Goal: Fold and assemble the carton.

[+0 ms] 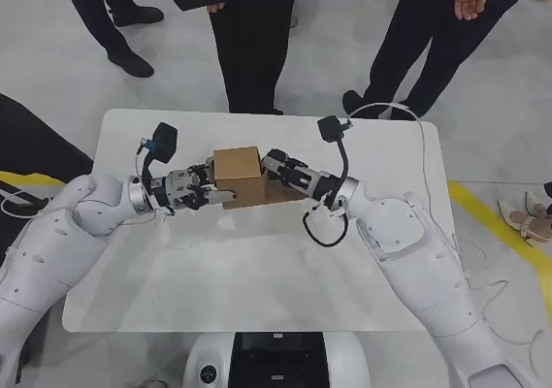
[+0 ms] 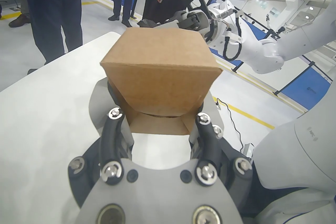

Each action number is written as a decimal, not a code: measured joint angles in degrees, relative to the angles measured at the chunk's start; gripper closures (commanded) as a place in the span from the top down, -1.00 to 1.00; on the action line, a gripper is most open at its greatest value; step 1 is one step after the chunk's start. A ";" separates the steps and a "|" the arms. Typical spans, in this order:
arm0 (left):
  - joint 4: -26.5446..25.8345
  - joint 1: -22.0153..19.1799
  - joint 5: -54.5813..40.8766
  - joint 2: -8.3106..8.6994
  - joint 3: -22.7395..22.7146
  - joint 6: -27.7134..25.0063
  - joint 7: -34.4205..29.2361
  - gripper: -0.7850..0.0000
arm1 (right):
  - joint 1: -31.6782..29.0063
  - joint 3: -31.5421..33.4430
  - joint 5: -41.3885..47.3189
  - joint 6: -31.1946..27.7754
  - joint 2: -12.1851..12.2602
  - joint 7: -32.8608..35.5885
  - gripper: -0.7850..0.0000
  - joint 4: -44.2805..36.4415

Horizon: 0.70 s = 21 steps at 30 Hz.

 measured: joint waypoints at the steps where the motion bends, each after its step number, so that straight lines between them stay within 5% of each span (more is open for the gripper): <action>1: 0.10 -0.19 0.17 0.00 0.28 -0.01 0.24 0.04 | -0.01 -0.27 0.16 -0.05 -0.05 0.05 -1.00 -0.08; 11: 0.61 -1.94 1.45 0.30 2.86 0.01 2.63 0.09 | 0.66 -1.80 0.30 -0.10 -0.41 -0.04 -1.00 0.21; 21: 2.31 -3.12 5.49 0.75 4.16 0.00 6.33 0.07 | -1.58 3.34 -1.44 3.07 0.69 0.01 -1.00 -2.44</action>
